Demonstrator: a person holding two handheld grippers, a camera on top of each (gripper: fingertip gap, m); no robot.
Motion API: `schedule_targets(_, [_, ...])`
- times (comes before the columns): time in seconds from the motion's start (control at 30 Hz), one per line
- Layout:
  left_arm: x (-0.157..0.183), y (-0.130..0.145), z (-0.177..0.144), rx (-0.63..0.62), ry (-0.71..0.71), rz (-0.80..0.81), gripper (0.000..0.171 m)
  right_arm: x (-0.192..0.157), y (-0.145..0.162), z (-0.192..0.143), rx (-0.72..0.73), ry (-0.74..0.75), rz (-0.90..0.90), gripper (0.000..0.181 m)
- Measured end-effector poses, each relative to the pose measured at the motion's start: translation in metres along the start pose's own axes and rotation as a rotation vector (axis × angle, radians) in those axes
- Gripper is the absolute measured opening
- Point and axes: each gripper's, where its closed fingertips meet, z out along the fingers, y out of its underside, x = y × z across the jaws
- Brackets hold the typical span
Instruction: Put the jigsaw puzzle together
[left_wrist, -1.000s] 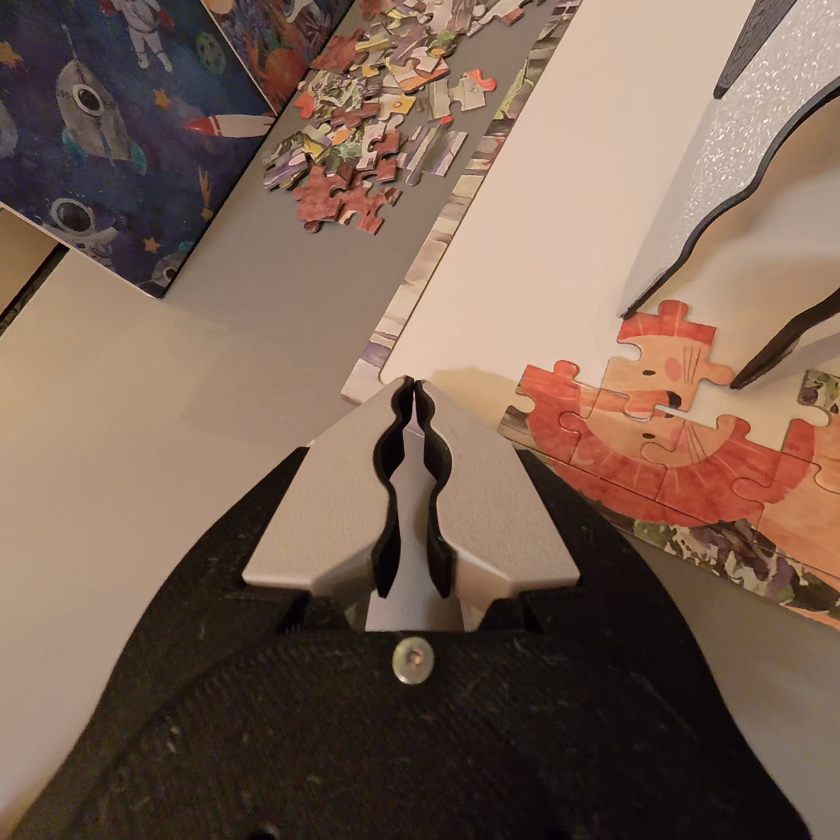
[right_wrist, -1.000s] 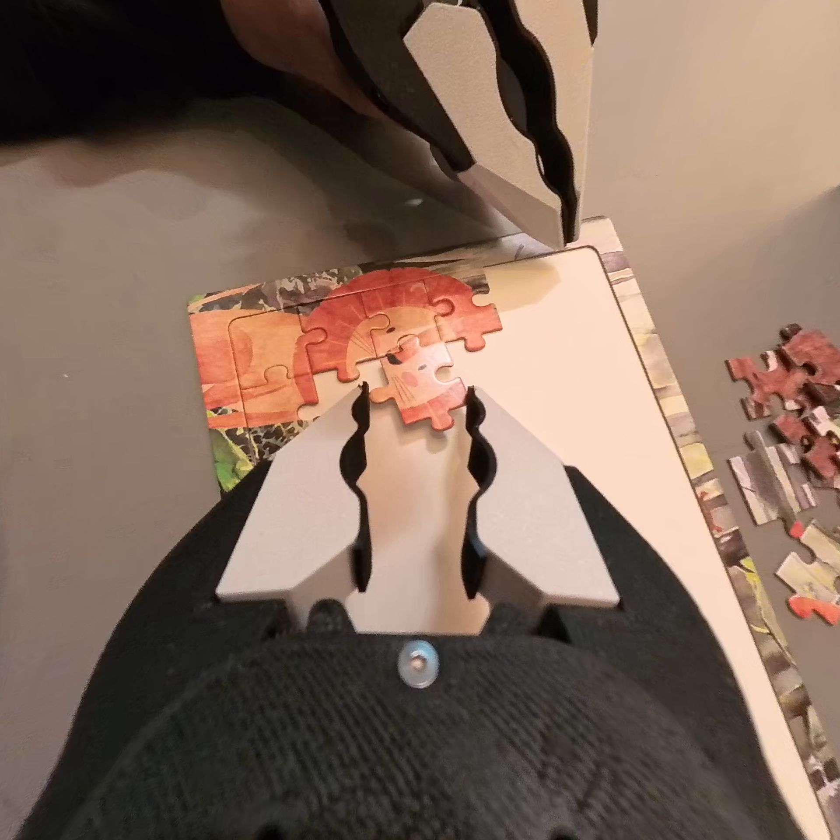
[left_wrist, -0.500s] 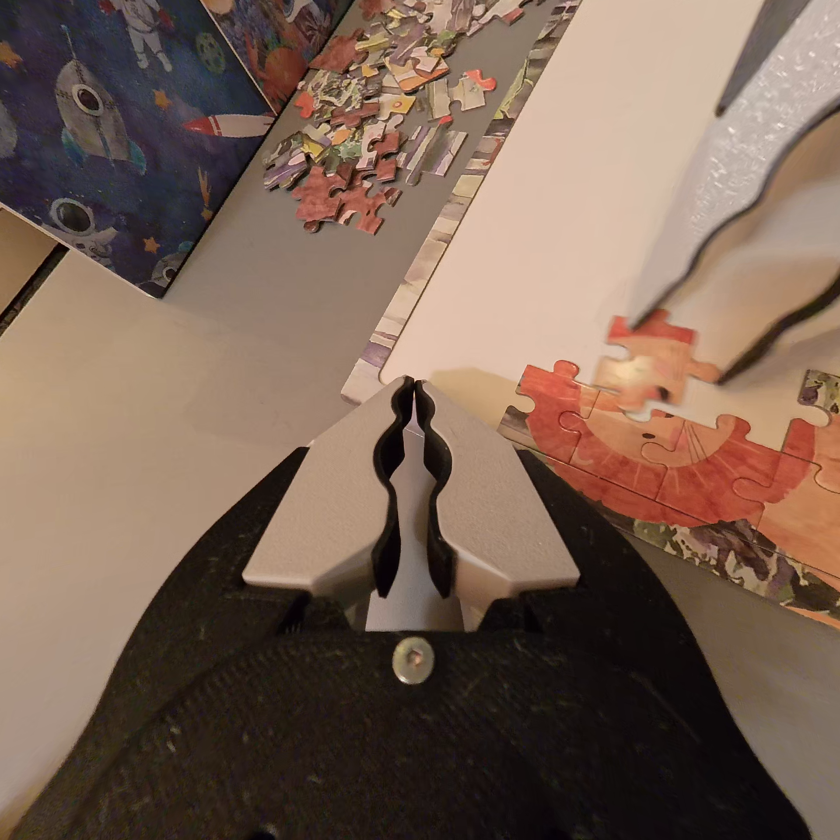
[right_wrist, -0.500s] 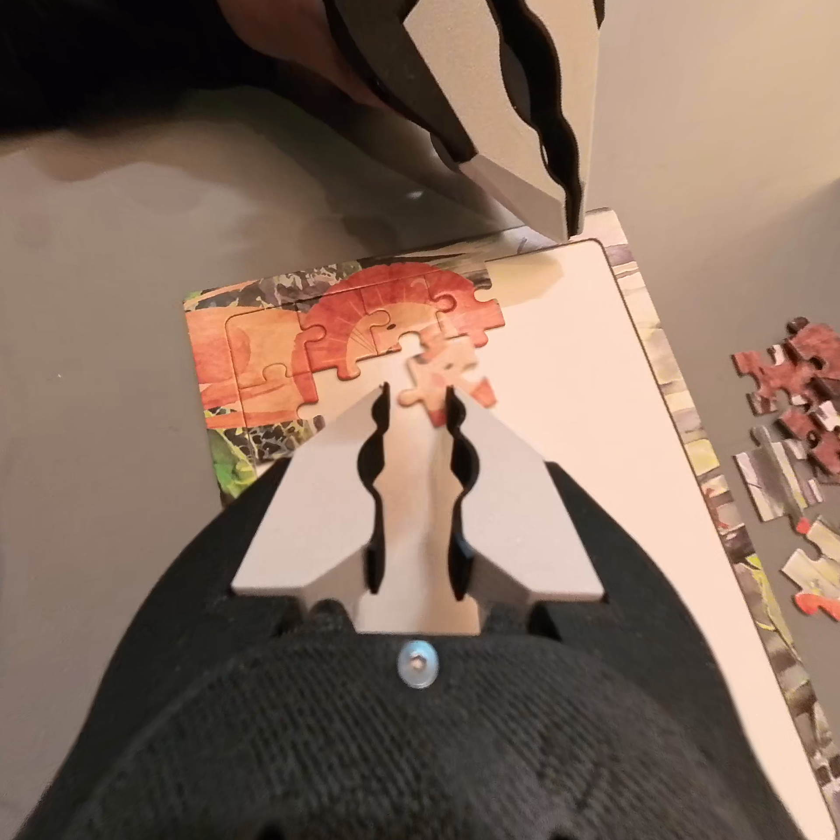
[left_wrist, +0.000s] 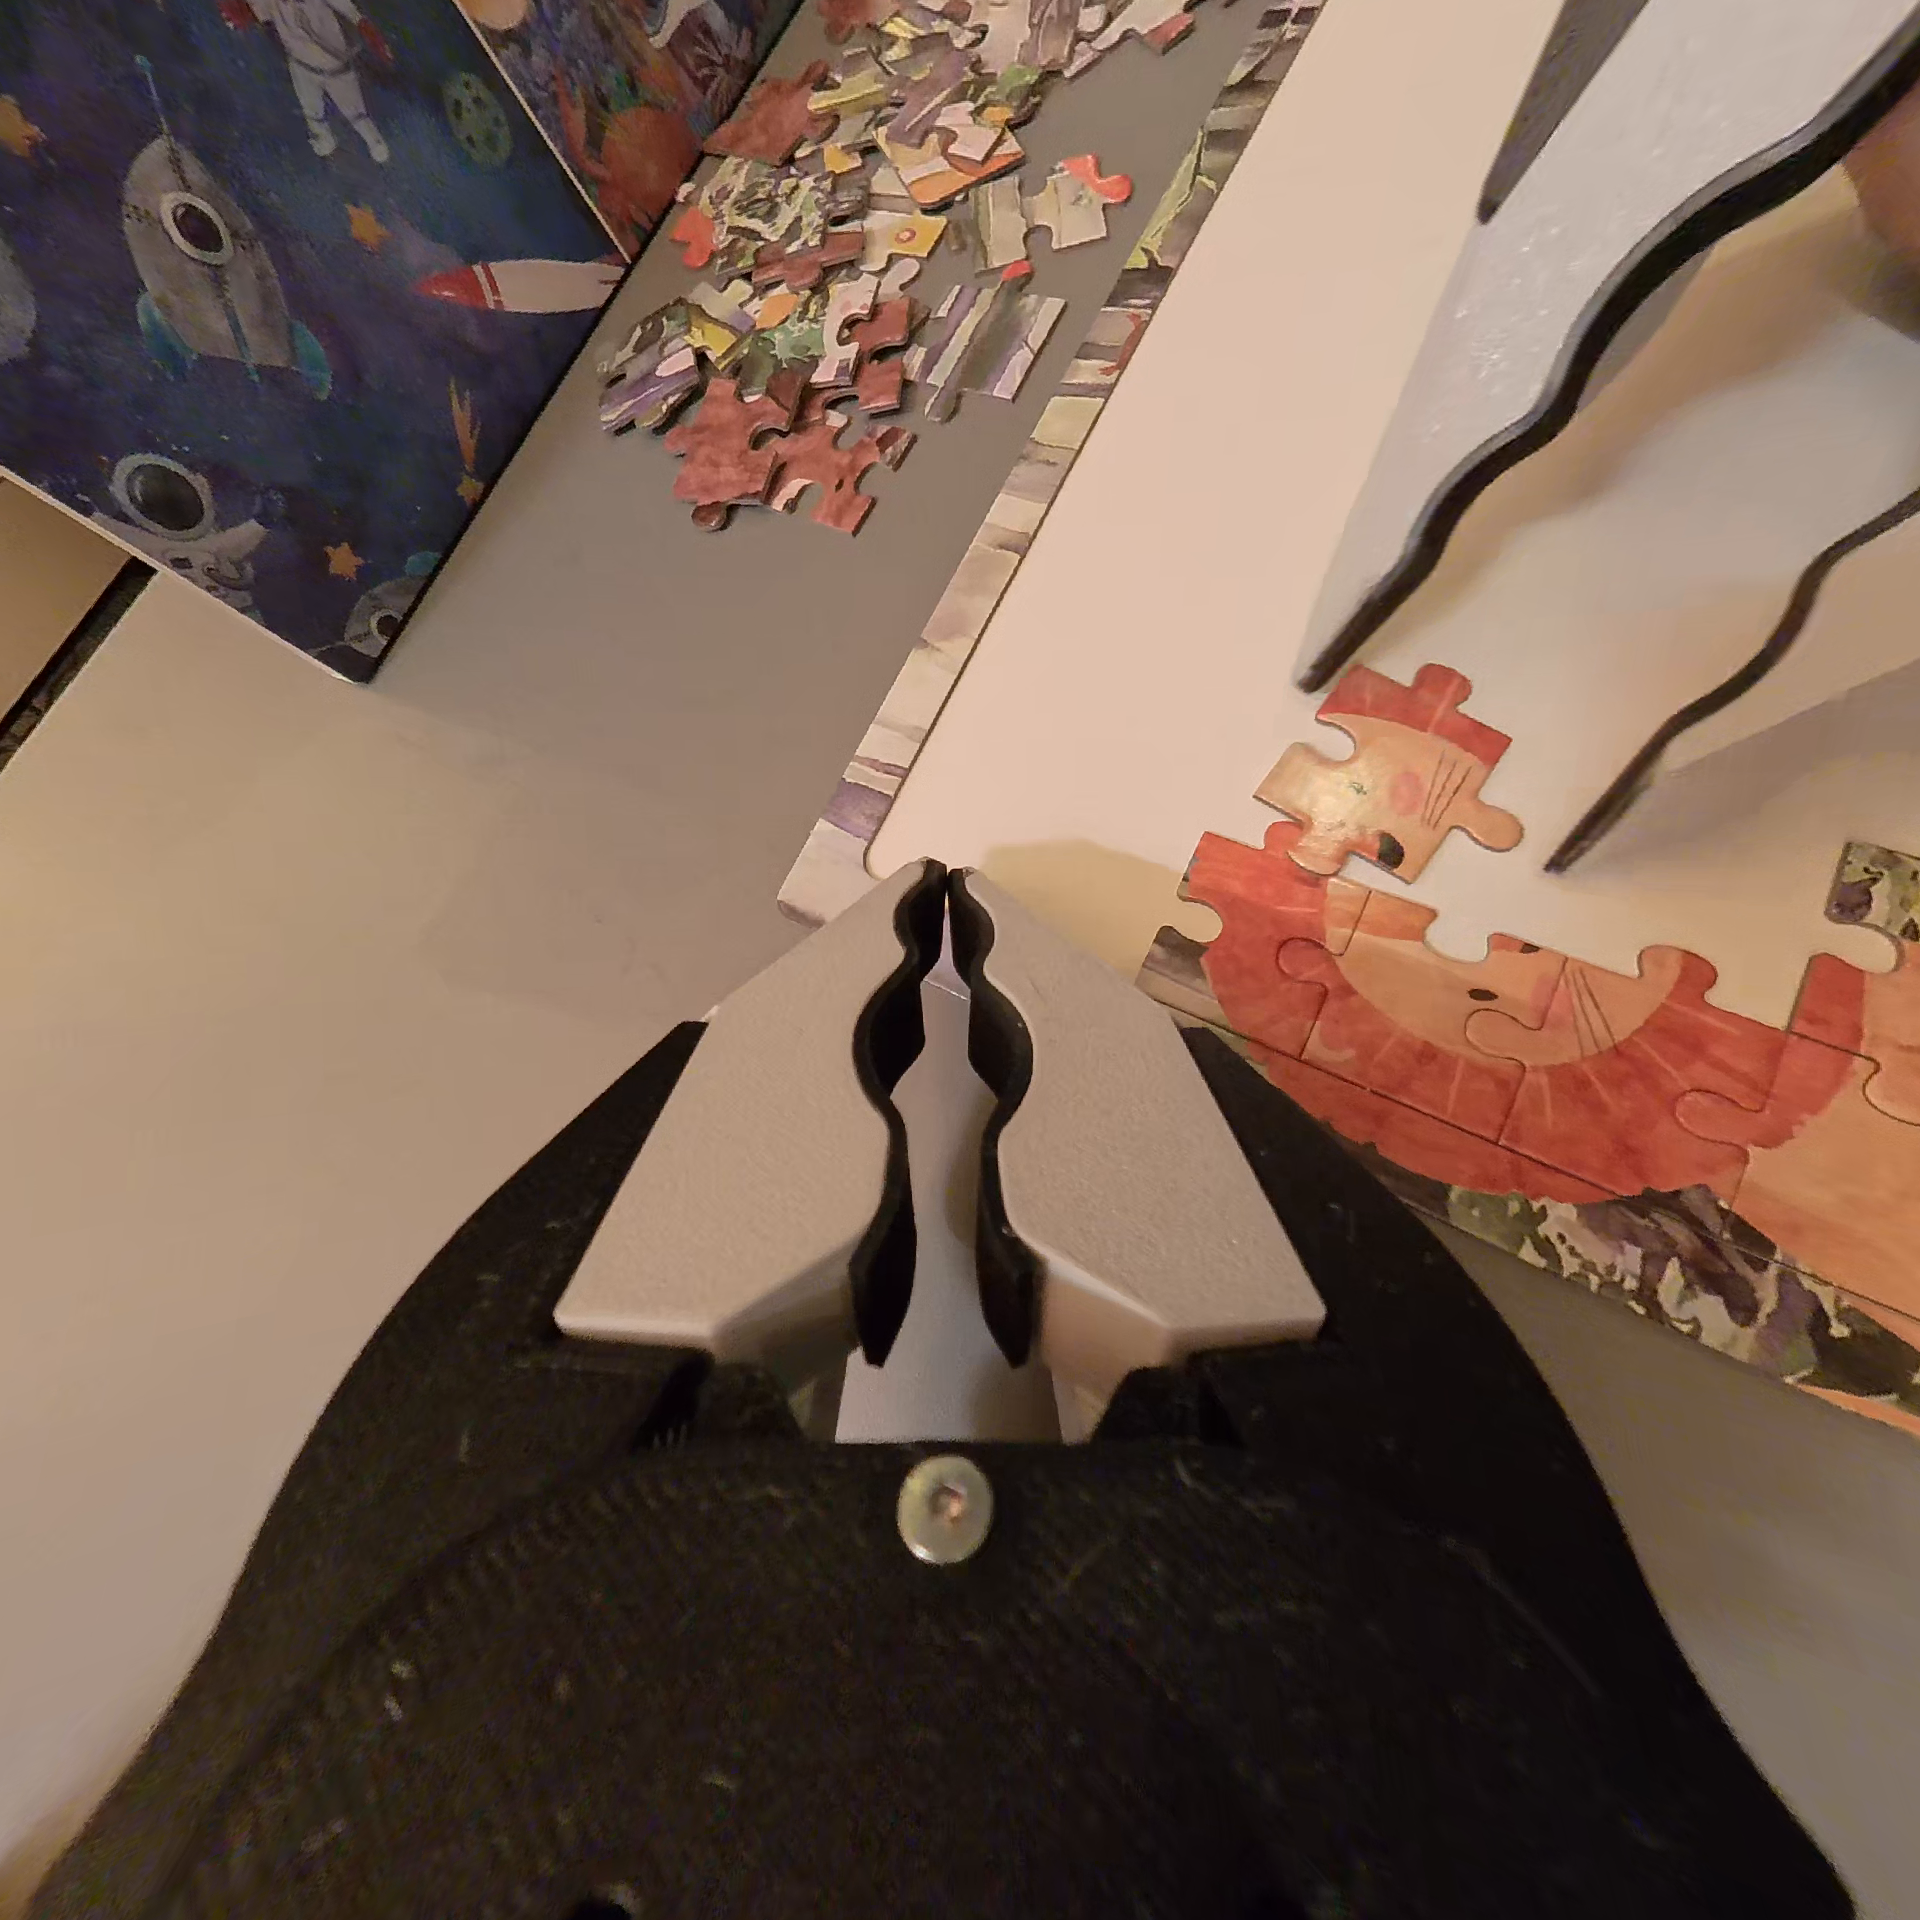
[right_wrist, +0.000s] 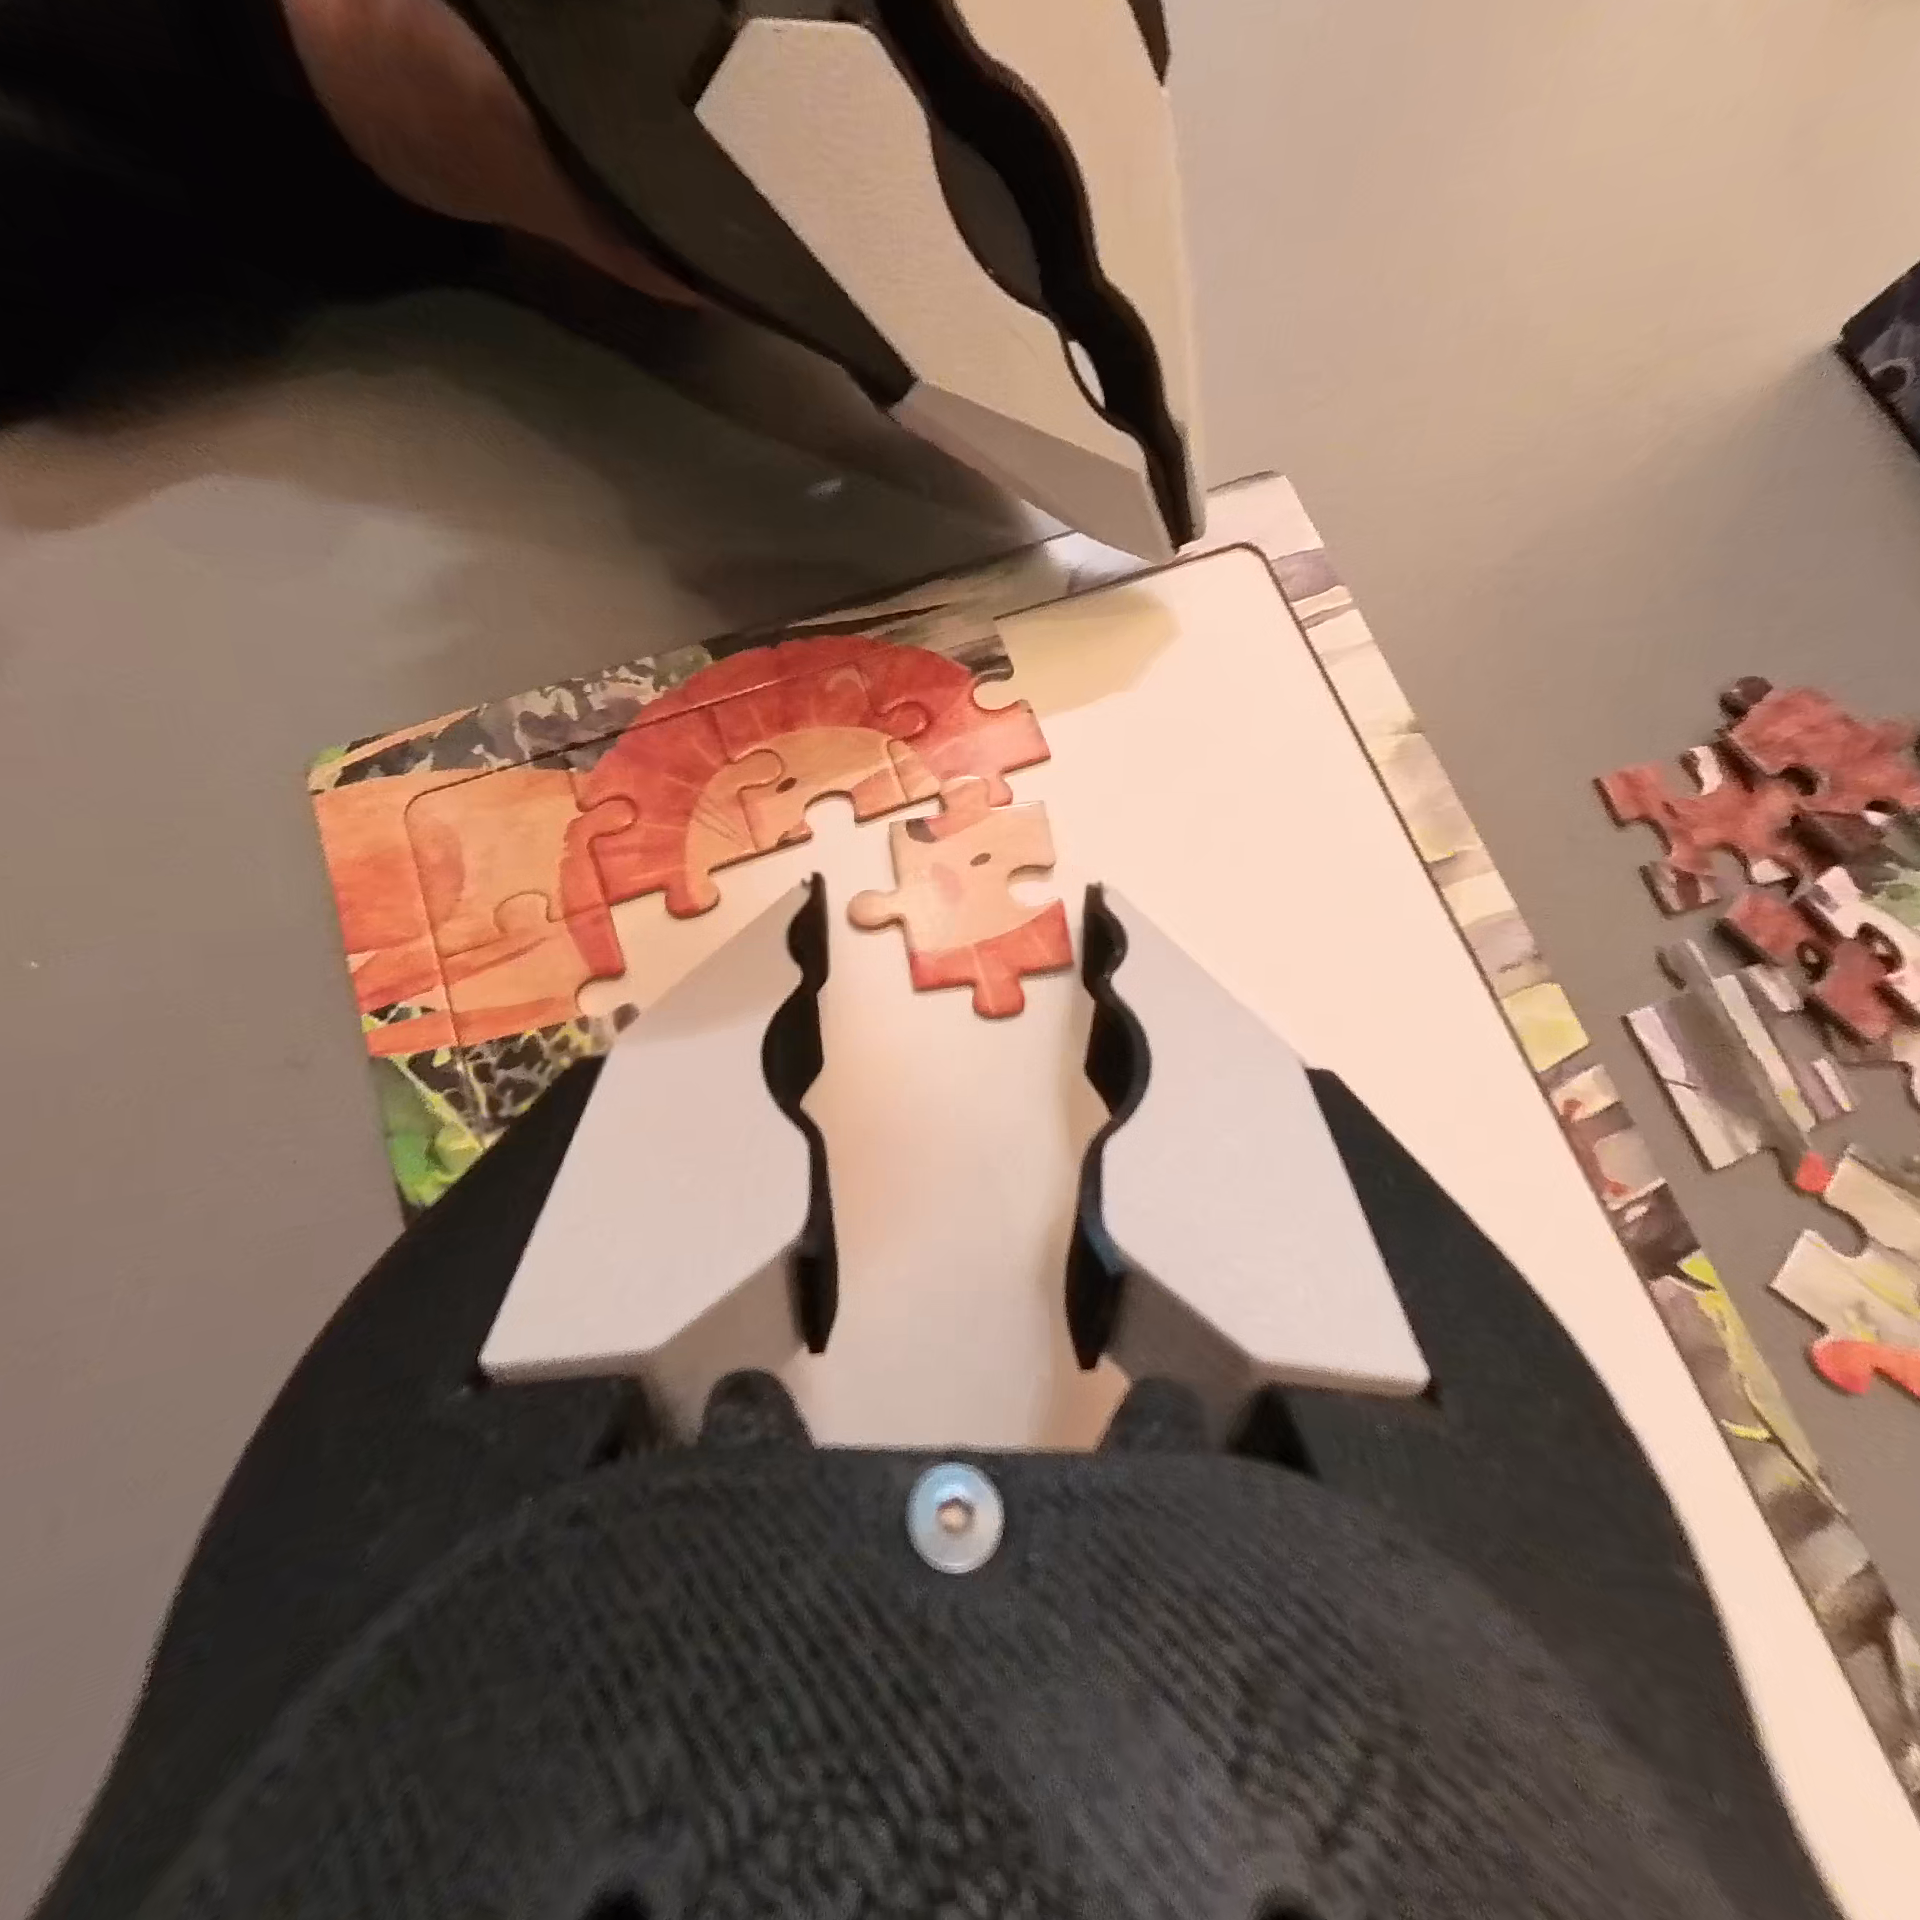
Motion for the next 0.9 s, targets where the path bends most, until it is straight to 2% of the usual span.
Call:
schedule_targets(0.2, [0.0,0.0,0.0,-0.002,0.0,0.004,0.0,0.005,-0.003,0.007,0.003,-0.014,0.021,0.045])
schedule_targets(0.33, [0.0,0.0,0.0,-0.001,-0.001,0.005,0.0,0.0,-0.002,0.006,-0.002,-0.034,0.008,0.023])
schedule_targets(0.4, [0.0,0.0,0.0,0.0,0.0,0.004,0.0,-0.002,-0.002,0.005,0.001,-0.041,0.003,0.02])
schedule_targets(0.9, [0.001,0.001,0.001,-0.013,0.001,0.01,0.0,-0.026,-0.002,0.004,-0.02,-0.108,-0.04,0.02])
